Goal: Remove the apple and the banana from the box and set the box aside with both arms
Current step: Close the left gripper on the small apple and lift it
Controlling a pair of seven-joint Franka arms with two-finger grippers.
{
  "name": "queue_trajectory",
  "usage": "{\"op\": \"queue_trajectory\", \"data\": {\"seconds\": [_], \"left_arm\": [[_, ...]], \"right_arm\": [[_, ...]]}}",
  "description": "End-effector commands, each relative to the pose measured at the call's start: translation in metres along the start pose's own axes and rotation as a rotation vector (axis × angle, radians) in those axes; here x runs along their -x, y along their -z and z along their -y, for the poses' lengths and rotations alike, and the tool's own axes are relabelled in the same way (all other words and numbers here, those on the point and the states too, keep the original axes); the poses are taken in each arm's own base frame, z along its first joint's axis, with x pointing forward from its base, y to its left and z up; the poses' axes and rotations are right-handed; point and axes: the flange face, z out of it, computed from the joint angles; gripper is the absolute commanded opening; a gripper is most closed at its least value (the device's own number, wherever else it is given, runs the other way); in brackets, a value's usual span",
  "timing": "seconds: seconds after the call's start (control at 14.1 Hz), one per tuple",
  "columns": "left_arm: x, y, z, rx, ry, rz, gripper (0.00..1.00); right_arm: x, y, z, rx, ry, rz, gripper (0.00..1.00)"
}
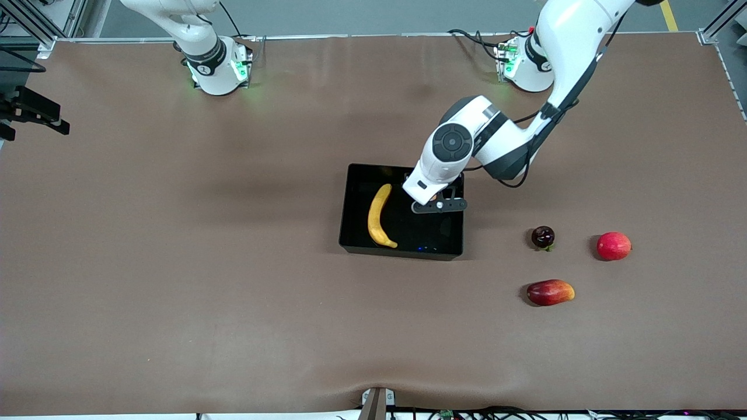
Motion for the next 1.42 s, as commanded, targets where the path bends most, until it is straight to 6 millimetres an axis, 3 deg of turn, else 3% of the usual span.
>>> {"op": "queue_trajectory", "data": {"seconds": [0.0, 0.78, 0.85, 0.99, 1.06, 1.13, 1.21, 1.35], "left_arm": [[0.001, -0.01, -0.012, -0.006, 0.004, -0.014, 1.0], [0.004, -0.066, -0.012, -0.111, -0.001, -0.03, 1.0], [0.003, -0.066, -0.012, -0.11, 0.0, -0.03, 0.95], [0.003, -0.065, -0.013, -0.109, 0.002, -0.033, 0.64], [0.005, -0.061, -0.016, -0.106, 0.009, -0.04, 0.43], [0.004, -0.055, -0.018, -0.103, 0.022, -0.052, 0.12], [0.004, -0.047, -0.019, -0.099, 0.029, -0.061, 0.0], [-0.001, -0.021, -0.014, -0.094, 0.04, -0.102, 0.0]], "right_arm": [[0.003, 0.002, -0.001, 0.009, -0.015, 0.001, 1.0], [0.003, 0.001, -0.001, 0.009, -0.013, 0.003, 1.0], [0.003, 0.002, 0.0, 0.009, -0.012, 0.001, 1.0], [0.004, 0.002, -0.002, 0.009, -0.015, 0.001, 1.0], [0.004, 0.002, -0.002, 0.009, -0.015, 0.001, 1.0], [0.003, 0.002, -0.001, 0.009, -0.013, 0.001, 1.0], [0.004, 0.002, -0.002, 0.009, -0.015, 0.001, 1.0], [0.003, 0.001, -0.002, 0.009, -0.016, 0.003, 1.0]]}}
